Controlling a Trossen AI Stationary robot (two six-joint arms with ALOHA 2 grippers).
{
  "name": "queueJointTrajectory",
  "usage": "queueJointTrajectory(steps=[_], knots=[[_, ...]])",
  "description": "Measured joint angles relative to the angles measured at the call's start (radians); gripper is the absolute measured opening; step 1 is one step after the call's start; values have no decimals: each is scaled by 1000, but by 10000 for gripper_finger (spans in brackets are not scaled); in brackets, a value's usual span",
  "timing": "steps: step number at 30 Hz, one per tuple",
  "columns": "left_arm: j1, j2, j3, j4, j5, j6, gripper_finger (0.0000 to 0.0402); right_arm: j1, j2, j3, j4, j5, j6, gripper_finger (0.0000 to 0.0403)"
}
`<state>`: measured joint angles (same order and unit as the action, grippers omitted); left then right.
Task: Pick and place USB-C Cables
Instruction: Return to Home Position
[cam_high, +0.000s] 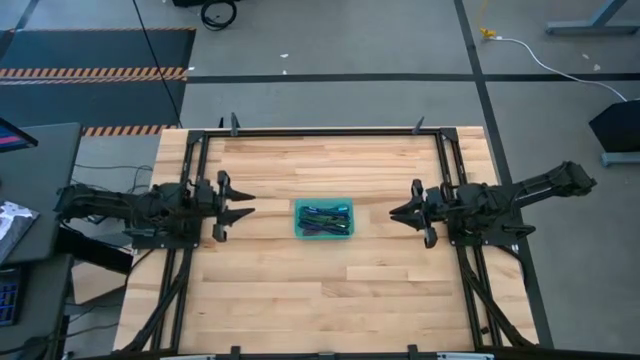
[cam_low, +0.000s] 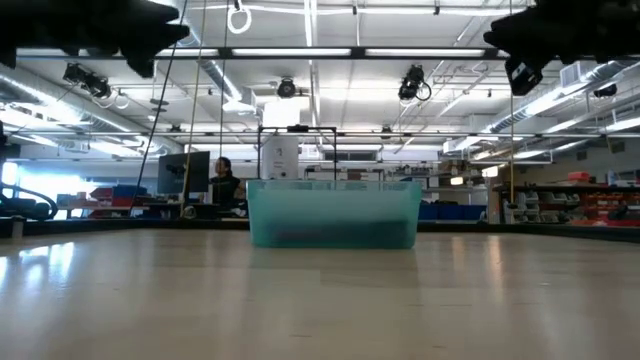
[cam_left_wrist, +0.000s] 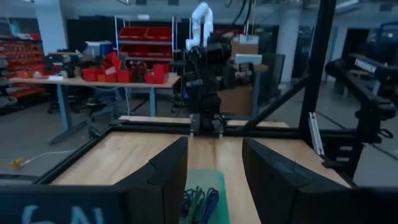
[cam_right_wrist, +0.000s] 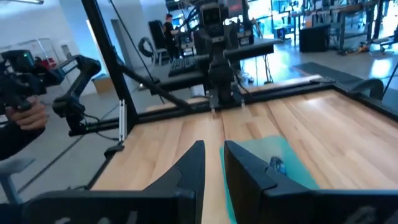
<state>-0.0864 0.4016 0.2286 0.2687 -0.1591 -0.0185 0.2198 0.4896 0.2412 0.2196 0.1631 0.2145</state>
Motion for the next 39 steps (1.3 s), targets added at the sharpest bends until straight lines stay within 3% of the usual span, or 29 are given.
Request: queueJointTrajectory(steps=[13,20,25,39], knots=[[0,-229,-164,18,-48,8,160,0,-33,-168,107,34,11,65],[12,-336,-206,-37,-66,26,160,-1,-61,-235,177,-10,-4,65],[21,-375,-206,-117,-65,4,160,-1,-71,-235,176,-52,-25,65],[22,-392,-220,-78,6,31,160,-11,-71,-235,169,-61,-69,65]])
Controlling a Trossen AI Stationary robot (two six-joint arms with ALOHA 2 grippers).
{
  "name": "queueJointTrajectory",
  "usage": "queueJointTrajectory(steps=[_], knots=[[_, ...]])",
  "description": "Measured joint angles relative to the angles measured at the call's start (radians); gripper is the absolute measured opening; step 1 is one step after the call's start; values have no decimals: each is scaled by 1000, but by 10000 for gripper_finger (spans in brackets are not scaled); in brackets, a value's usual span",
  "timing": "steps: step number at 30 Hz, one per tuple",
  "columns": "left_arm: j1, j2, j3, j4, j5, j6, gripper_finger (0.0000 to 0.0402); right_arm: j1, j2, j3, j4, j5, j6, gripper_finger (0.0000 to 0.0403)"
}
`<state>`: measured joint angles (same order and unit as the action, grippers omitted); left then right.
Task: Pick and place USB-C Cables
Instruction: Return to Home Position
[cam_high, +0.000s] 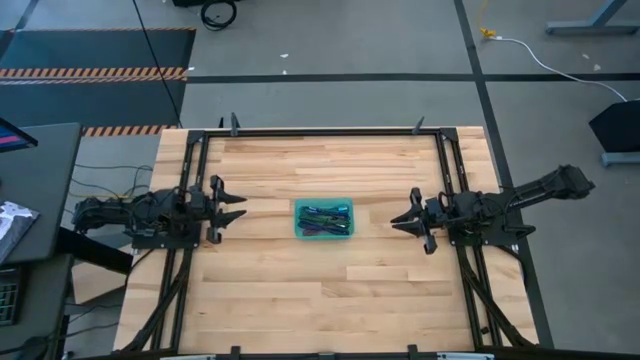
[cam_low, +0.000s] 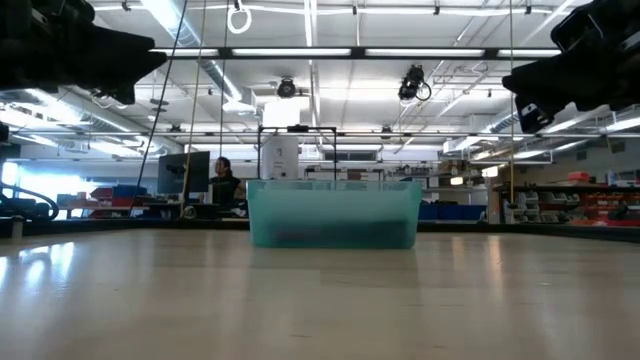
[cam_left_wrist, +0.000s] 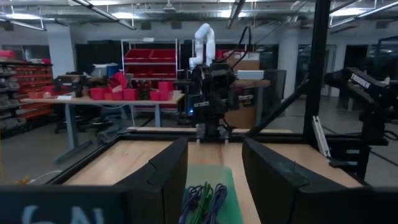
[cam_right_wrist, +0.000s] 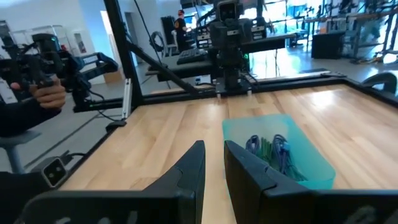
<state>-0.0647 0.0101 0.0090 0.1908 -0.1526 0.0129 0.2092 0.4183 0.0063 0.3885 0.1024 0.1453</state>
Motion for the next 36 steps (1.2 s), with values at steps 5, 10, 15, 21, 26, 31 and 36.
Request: queueJointTrajectory(steps=[5,10,15,21,26,31,36], knots=[[1,1,0,-8,-2,21,160,-33,-14,0,1,9,-43,65],[1,0,0,-26,-2,2,160,-56,-85,0,-68,-17,-39,65],[1,0,-1,-30,-3,0,160,-63,-186,0,-178,-18,-25,65],[1,0,-1,-24,-3,0,160,-58,-320,0,-309,-22,-6,58],[1,0,-1,-17,-3,0,160,-49,-415,0,-360,-26,-17,46],[1,0,-2,-66,-7,-7,160,-48,-404,0,-363,-35,-7,40],[1,1,-2,-120,-10,-4,160,-49,-404,0,-364,-35,-18,41]])
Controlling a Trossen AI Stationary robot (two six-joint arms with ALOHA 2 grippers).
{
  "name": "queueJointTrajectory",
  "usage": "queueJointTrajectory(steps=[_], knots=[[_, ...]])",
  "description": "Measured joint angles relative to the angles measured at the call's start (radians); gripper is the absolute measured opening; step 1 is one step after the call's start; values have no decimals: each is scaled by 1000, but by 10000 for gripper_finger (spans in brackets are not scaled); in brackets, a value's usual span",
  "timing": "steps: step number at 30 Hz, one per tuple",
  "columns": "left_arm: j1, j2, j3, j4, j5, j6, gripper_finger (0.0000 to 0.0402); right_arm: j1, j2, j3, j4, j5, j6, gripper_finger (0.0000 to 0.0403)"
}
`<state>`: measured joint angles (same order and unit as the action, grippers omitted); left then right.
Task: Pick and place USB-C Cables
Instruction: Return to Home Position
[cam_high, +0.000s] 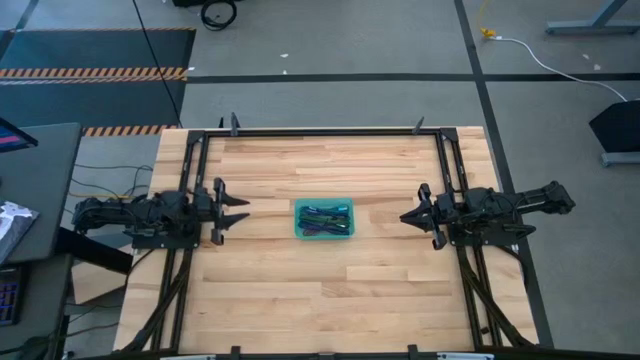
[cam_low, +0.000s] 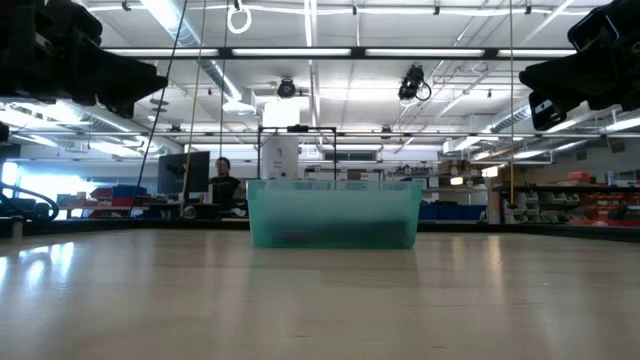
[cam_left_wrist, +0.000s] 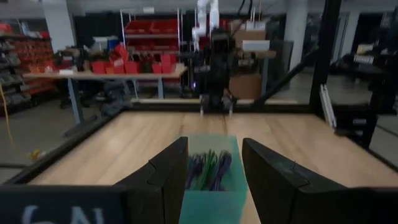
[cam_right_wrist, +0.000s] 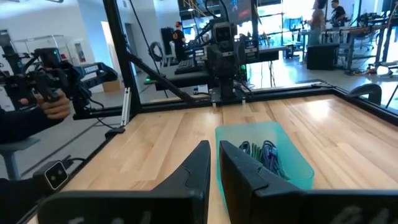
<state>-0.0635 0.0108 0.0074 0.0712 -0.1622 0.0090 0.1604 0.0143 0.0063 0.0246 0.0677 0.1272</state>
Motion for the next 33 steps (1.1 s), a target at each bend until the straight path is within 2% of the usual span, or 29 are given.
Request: queueJointTrajectory(steps=[29,33], knots=[[0,2,0,-21,9,30,160,0,6,0,0,-3,9,39],[0,2,0,-20,9,47,145,0,6,0,0,-3,37,31]])
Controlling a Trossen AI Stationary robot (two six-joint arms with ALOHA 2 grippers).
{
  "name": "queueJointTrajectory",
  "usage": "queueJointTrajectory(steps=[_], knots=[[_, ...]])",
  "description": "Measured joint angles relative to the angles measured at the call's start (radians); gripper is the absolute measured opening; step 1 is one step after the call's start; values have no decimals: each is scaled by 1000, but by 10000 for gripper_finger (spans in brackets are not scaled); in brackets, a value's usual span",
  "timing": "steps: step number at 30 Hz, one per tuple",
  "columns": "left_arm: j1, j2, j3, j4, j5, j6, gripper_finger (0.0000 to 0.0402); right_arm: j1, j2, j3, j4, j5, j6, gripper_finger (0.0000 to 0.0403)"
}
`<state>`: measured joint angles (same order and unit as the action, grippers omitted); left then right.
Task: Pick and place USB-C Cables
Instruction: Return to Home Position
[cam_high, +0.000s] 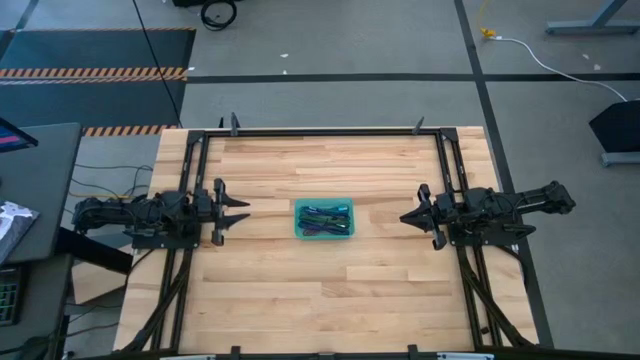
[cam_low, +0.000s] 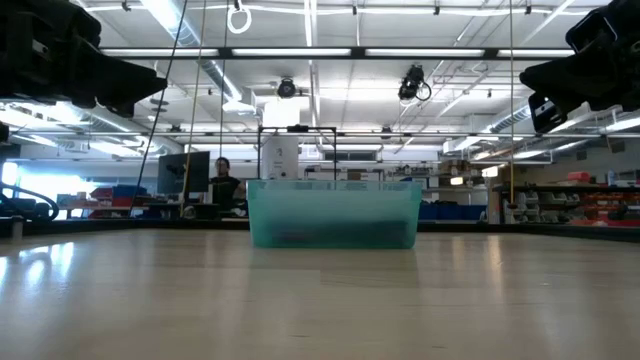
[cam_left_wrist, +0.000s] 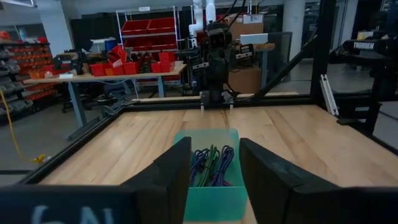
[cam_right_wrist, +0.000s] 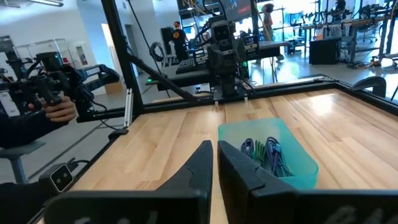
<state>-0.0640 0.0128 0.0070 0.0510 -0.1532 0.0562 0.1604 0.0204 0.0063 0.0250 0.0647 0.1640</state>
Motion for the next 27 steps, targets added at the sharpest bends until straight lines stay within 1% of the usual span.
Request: queueJointTrajectory(steps=[4,8,9,10,19,27], knots=[[-7,0,0,1,1,16,98,0,0,0,0,0,1,8],[-9,0,0,0,1,19,26,0,0,0,0,0,1,7],[-9,0,0,0,1,25,14,0,0,0,0,0,0,6],[-9,0,0,0,1,31,9,0,0,0,0,0,0,5],[-9,0,0,-1,2,35,11,0,0,0,0,-9,7,4],[-9,0,0,-1,2,34,19,0,0,0,3,-16,19,21]])
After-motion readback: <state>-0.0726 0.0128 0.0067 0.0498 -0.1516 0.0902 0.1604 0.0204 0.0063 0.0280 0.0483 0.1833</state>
